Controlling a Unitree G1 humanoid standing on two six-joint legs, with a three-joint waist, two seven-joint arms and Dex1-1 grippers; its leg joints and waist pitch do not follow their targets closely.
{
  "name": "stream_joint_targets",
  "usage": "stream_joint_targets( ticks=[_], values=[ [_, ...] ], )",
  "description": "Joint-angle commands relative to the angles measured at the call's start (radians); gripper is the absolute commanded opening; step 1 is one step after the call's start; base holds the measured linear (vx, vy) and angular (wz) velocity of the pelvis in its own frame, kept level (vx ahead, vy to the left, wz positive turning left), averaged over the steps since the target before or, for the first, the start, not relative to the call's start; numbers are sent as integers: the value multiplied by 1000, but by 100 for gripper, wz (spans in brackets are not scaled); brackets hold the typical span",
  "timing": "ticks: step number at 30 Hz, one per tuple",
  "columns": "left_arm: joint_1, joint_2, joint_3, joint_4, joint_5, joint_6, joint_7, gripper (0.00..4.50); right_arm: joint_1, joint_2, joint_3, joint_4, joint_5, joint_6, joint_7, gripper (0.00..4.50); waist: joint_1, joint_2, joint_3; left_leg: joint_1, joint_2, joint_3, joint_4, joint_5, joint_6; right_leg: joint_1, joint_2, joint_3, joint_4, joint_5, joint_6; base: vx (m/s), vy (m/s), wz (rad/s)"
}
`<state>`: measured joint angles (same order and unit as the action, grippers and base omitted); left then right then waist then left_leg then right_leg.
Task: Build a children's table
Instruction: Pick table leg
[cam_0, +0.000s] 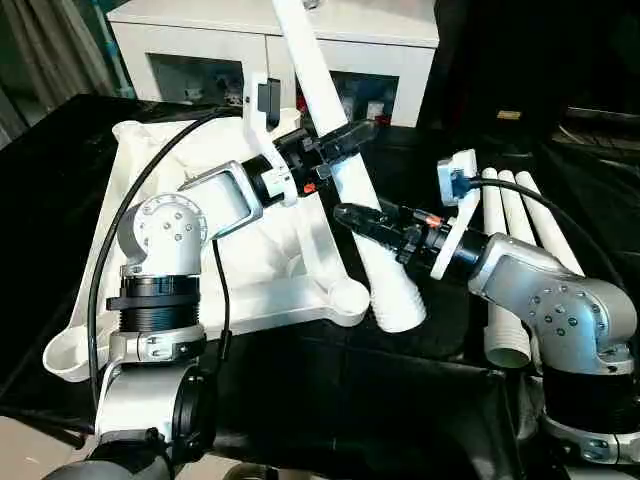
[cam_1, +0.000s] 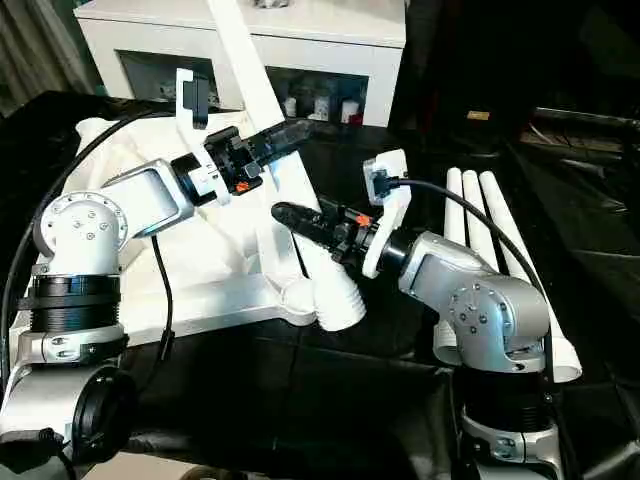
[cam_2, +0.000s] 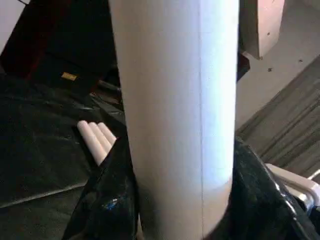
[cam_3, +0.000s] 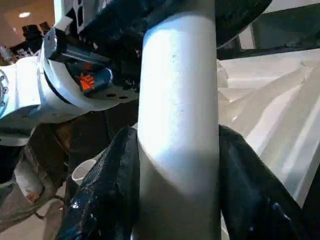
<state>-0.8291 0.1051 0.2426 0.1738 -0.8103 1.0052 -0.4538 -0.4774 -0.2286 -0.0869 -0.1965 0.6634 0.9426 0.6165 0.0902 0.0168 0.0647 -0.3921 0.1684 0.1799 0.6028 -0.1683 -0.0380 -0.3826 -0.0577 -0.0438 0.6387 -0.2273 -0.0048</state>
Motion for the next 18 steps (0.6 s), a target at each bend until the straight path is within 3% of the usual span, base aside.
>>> stream_joint_targets(
  ticks=[1,4,6,10,18],
  values=[
    [-9,8,-18,-11,0,9,-19,188,-3,-10,8,-28,-10,-20,-2,177,0,-3,-74,21,50,-22,-61,-109,-7,46,-78,48,-86,-89,-187,0,0,0],
    [-12,15,-29,-12,8,-10,-39,185,-5,-12,18,-27,-19,-40,-1,177,0,-3,-75,21,50,-22,-62,-104,-6,47,-78,47,-83,-66,-191,0,0,0],
    [-14,24,-42,-20,8,-11,-65,184,-8,-14,23,-22,-21,-40,1,233,-1,-2,-74,20,49,-22,-61,-106,-5,48,-78,47,-83,-59,-196,0,0,0],
    [-21,53,-82,-40,11,-15,-139,177,-17,-37,37,-17,-18,-35,29,279,1,-5,-74,22,50,-21,-62,-102,-2,47,-78,48,-82,-59,-196,0,0,0],
    [-48,125,-153,-52,21,-28,-284,176,-40,-104,35,-21,25,-21,101,304,-1,-5,-74,22,51,-20,-61,-102,0,48,-78,48,-80,-61,-201,0,0,0]
  ],
)
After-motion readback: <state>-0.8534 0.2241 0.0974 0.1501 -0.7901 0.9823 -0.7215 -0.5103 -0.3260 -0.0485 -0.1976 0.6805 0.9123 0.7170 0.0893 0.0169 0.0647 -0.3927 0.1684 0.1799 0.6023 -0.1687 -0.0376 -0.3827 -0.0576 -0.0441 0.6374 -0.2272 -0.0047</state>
